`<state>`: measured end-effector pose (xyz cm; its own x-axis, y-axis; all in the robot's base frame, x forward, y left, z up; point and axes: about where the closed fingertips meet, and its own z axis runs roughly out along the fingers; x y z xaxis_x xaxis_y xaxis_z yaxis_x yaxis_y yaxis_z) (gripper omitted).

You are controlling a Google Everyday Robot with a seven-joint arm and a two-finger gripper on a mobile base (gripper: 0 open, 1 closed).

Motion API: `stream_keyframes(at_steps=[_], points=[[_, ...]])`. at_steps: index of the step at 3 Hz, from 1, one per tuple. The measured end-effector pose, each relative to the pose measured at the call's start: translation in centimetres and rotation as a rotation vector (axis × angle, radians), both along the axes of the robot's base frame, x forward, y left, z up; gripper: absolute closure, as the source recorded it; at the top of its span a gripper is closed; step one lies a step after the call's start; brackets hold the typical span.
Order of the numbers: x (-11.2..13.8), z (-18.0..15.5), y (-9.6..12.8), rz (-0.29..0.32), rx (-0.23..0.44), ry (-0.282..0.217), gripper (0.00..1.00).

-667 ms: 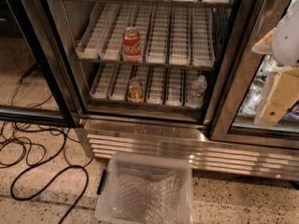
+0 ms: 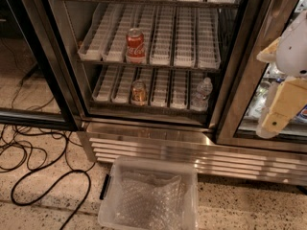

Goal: Pick orange can from bottom shelf of fridge

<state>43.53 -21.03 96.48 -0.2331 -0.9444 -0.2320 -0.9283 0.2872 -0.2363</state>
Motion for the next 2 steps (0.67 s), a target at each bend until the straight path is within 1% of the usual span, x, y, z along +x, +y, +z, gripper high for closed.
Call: stream_keyframes(at_steps=[1,2], points=[[-0.7,-3.0,2.3,-0.042,0.035,0.003,0.00],[-1.1,-8.0,4.4,-0.099,0.073,0.047,0.00]])
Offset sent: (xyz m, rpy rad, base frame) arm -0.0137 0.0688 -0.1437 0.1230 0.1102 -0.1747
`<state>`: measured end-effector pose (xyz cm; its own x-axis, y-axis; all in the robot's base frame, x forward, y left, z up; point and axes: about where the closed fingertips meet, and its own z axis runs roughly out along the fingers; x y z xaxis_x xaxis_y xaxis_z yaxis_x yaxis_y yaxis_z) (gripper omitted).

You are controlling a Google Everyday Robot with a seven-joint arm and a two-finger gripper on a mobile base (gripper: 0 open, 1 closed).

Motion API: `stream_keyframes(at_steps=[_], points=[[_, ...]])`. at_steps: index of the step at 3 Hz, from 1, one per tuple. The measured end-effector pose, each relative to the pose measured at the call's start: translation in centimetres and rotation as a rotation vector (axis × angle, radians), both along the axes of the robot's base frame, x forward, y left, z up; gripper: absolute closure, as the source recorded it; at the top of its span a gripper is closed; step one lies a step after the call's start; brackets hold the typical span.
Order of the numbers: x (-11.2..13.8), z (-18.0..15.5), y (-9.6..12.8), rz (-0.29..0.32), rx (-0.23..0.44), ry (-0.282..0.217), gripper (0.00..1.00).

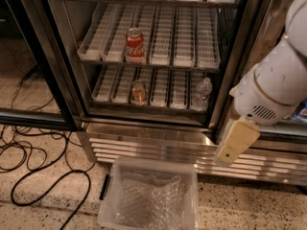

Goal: Pick orange can from bottom shelf of fridge

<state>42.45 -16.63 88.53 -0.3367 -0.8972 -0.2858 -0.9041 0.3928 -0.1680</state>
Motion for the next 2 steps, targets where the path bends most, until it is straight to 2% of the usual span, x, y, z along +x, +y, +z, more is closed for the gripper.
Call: stream_keyframes(at_steps=[1,2], points=[[-0.58,-3.88,1.72,-0.048,0.089,0.107,0.00],[-0.65,-4.02,1.97,-0.050,0.101,0.115,0.00]])
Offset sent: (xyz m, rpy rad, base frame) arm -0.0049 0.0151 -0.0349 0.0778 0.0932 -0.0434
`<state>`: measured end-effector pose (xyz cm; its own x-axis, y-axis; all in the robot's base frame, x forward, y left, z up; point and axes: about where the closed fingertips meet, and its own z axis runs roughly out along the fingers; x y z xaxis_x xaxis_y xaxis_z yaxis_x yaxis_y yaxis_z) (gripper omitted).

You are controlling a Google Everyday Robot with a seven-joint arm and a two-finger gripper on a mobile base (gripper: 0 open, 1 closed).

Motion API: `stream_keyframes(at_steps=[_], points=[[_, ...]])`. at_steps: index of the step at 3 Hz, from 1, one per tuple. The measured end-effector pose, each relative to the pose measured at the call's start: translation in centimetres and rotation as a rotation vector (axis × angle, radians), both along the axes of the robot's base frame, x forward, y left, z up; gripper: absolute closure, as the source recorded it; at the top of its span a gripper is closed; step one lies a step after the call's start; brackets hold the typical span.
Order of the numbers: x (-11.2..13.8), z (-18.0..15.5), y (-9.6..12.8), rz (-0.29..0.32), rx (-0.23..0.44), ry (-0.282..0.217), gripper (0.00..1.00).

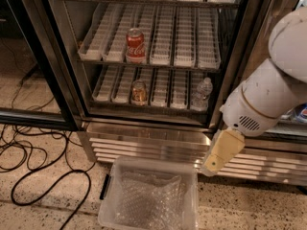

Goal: Pick orange can from bottom shelf of fridge

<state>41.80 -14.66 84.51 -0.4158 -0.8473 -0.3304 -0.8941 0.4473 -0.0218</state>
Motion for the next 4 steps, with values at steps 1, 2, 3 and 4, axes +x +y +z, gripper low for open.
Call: stream_keyframes(at_steps=[1,2,3,4], points=[[0.0,-1.5,1.4,-0.040,0.053,-0.006,0.00],[-0.1,-6.1,5.1,-0.158,0.158,0.042,0.00],[1.5,-10.3,7.2,-0.313,0.213,0.058,0.00],[3.0,-13.5,8.7,-0.436,0.235,0.106,0.00]])
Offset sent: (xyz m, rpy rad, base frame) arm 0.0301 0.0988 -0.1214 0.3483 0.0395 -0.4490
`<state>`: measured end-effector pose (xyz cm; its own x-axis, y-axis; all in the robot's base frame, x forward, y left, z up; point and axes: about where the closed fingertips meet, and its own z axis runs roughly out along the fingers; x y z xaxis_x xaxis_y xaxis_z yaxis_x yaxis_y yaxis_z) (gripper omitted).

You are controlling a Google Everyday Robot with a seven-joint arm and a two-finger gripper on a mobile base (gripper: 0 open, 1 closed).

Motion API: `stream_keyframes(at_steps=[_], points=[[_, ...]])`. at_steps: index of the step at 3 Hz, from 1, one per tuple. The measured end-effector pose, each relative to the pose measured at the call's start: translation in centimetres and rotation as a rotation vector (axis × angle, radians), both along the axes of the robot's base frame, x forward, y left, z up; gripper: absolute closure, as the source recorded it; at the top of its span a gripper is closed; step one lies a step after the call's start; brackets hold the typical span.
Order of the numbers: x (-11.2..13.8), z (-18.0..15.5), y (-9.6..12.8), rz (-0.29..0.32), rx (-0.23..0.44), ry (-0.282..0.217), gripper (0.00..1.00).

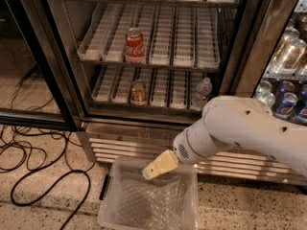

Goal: Pick orange can from bottom shelf of fridge

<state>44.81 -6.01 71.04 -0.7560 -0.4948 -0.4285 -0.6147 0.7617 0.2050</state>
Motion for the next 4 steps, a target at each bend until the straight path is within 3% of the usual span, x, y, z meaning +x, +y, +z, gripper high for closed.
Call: stream_keyframes(at_steps=[1,2,3,4], points=[[0.1,-0.1,0.3,-0.059,0.016,0.028,0.00],[0.0,-0.8,1.0,-0.040,0.036,0.026,0.00],[-0.1,-5.1,3.5,-0.059,0.064,0.055,0.00],[2.2,-8.9,4.8,-0.146,0.076,0.029,0.00]])
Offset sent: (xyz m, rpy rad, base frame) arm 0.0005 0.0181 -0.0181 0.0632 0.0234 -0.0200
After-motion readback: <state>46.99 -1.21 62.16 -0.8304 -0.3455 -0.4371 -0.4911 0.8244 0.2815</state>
